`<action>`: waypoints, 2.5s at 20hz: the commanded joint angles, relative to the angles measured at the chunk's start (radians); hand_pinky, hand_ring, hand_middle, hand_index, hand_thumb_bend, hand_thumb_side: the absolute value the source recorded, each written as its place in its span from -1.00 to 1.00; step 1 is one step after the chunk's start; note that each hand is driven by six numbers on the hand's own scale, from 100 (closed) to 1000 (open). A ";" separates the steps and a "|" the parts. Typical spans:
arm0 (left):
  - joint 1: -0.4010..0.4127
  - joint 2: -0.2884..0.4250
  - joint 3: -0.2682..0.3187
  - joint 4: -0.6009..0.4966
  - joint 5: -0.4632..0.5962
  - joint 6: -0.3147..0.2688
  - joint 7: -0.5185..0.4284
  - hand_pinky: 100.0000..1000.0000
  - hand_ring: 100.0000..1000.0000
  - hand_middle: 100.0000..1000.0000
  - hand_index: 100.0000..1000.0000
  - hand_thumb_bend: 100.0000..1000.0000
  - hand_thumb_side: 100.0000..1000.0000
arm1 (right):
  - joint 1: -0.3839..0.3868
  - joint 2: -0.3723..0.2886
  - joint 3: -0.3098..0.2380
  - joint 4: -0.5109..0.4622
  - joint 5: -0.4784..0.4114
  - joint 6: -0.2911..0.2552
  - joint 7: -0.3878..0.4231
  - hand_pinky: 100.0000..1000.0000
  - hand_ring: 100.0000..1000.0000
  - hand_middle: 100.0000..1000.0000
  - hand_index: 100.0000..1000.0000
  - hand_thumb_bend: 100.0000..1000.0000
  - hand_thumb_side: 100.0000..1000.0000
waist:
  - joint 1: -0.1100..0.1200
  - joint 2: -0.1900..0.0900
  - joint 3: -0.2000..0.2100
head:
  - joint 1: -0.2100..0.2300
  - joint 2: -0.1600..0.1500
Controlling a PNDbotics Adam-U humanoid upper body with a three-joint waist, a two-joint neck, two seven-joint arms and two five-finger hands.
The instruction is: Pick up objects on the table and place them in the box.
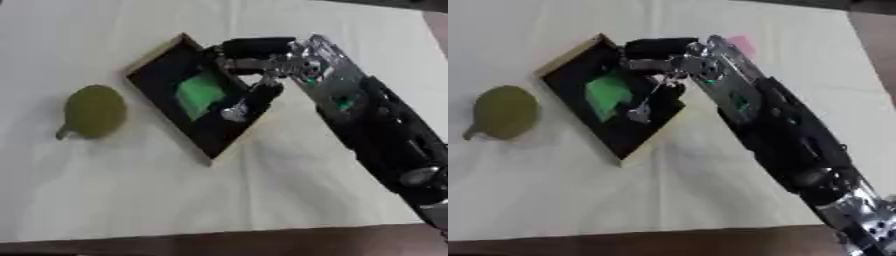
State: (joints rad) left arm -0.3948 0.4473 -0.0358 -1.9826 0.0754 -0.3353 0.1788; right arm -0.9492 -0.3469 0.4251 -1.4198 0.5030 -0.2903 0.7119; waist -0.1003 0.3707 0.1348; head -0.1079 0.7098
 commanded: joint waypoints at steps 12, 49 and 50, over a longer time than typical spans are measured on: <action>-0.002 0.004 -0.001 -0.017 0.007 0.006 -0.006 0.30 0.55 0.54 0.58 -1.00 0.20 | -0.007 0.001 -0.028 -0.019 -0.022 0.071 -0.001 1.00 1.00 0.70 0.94 -1.00 -0.53 | 0.006 -0.022 -0.002 | 0.003 -0.009; 0.015 0.012 0.008 -0.017 -0.011 0.020 0.012 0.28 0.55 0.54 0.58 -1.00 0.23 | 0.149 -0.426 -0.276 -0.082 -0.192 0.053 -0.210 1.00 1.00 0.59 0.92 -1.00 -0.87 | 0.019 -0.005 -0.036 | 0.028 -0.027; 0.015 0.012 0.008 -0.017 -0.011 0.020 0.012 0.28 0.55 0.54 0.58 -1.00 0.23 | 0.145 -0.425 -0.277 -0.068 -0.191 0.044 -0.211 1.00 1.00 0.59 0.92 -1.00 -0.87 | 0.019 -0.004 -0.036 | 0.028 -0.028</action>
State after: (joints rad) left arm -0.3705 0.4400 -0.0346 -1.9826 0.0689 -0.3151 0.1880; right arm -0.7847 -0.7354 0.1662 -1.4971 0.3043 -0.2357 0.5052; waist -0.0871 0.3846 0.0999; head -0.0761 0.6928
